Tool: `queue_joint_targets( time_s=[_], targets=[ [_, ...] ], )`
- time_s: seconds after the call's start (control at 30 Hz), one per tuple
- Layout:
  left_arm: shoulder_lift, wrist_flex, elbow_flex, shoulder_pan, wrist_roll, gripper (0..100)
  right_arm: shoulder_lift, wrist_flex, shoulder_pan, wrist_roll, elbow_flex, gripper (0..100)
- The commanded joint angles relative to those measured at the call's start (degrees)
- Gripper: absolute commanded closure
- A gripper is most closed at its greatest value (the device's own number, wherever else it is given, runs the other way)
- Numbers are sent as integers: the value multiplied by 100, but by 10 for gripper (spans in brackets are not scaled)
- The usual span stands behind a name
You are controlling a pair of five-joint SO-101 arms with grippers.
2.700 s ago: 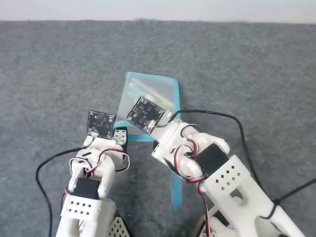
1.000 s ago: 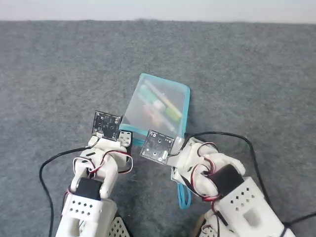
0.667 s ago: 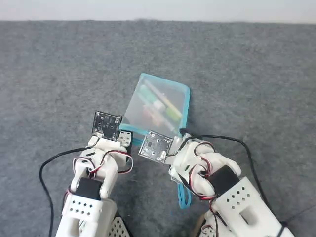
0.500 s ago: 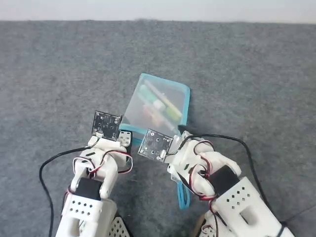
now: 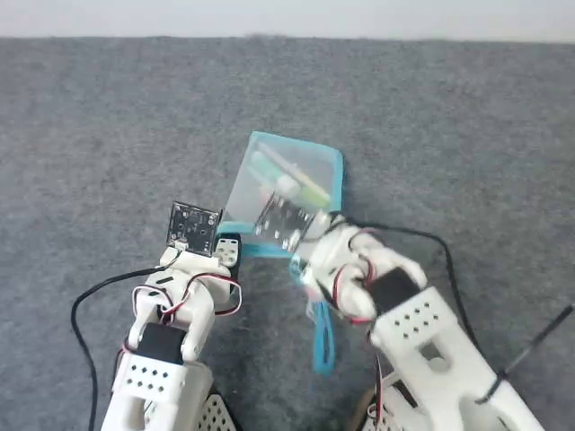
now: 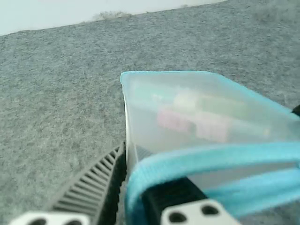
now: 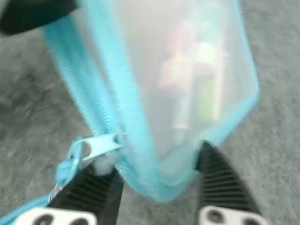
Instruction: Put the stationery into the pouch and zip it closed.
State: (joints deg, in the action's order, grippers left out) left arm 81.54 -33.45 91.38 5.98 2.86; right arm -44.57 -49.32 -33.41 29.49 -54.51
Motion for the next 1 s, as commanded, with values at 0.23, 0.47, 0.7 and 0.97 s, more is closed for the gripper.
queue_joint_targets(
  time_s=[0.23,0.47,0.7,0.97],
  targets=[
    [62,-299,-444,-35,-53,983,1385,725,330,-1143,1002,994],
    [105,-1486,-1270,-70,-62,878,1930,716,1042,-1881,1503,994],
    [1565,-2277,-1393,-580,-158,883,1938,725,1130,-2084,1512,994],
    [2110,-2426,-787,519,-756,769,1921,110,919,-2295,1811,994]
  ],
)
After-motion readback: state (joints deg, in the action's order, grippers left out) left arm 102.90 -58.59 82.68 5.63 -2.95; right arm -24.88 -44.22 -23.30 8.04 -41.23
